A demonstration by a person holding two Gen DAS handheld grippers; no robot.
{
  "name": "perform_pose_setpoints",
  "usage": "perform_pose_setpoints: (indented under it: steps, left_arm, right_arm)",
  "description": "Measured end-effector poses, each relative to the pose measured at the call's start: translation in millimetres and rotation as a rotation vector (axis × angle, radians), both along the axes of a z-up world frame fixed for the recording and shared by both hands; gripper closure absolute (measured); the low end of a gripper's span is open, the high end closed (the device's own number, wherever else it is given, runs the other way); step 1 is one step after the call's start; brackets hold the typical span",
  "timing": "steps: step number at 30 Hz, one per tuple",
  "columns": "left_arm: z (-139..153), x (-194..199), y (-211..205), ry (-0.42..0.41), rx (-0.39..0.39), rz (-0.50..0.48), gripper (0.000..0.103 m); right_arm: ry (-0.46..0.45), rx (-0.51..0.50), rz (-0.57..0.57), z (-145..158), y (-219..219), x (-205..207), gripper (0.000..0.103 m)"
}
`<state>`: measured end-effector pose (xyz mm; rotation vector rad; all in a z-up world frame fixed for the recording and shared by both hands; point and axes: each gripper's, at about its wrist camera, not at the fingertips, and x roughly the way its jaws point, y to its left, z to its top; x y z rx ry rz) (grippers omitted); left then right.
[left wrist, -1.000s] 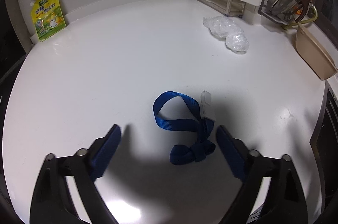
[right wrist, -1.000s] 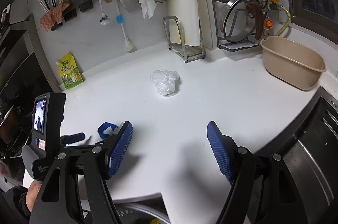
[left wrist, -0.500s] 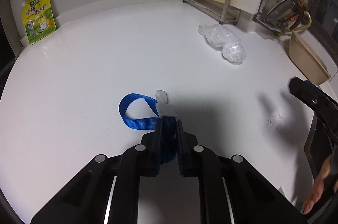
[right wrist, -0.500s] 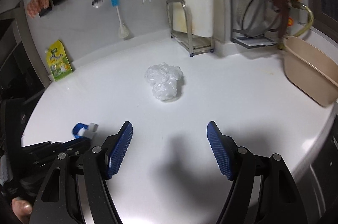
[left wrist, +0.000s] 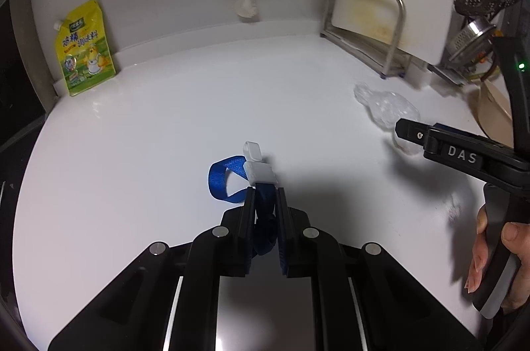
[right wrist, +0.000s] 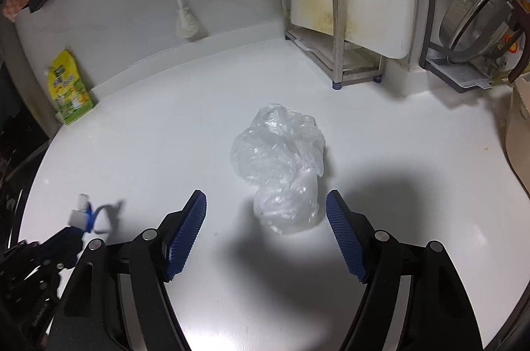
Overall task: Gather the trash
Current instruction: 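Grasp the crumpled clear plastic bag with the right tool while the left tool holds the lanyard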
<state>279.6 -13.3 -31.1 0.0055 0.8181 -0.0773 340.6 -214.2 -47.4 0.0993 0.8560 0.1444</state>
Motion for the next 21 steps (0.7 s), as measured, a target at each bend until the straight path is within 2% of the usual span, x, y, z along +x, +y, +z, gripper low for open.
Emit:
perform_pose_setpoints:
  steps: [7,9,10,11,16,21]
  left_arm:
    - [0,5,7,-0.009,0.001,0.012,0.091]
    - [0,5,8,-0.007,-0.002,0.011,0.091]
    - [-1,4,8,-0.007,-0.002,0.01,0.091]
    - [0,4,8,-0.007,-0.001,0.008,0.091]
    - [4,0,9,-0.02,0.003,0.005,0.091]
    - [12,-12,12,-0.049,0.019,0.005,0.091]
  right_arm:
    - [0.04,-0.023,-0.027,-9,7,26,0.032]
    - [0.036,-0.044,-0.022,-9,12,28,0.043]
    - [0.043,-0.05,-0.014,-10,14,29,0.054]
    - [0.05,-0.056,-0.005,-11,16,30,0.06]
    - [0.024,-0.069,0.02,-7,22,23,0.066]
    - [-0.028,-0.056,0.015,8,22,-6,0.067]
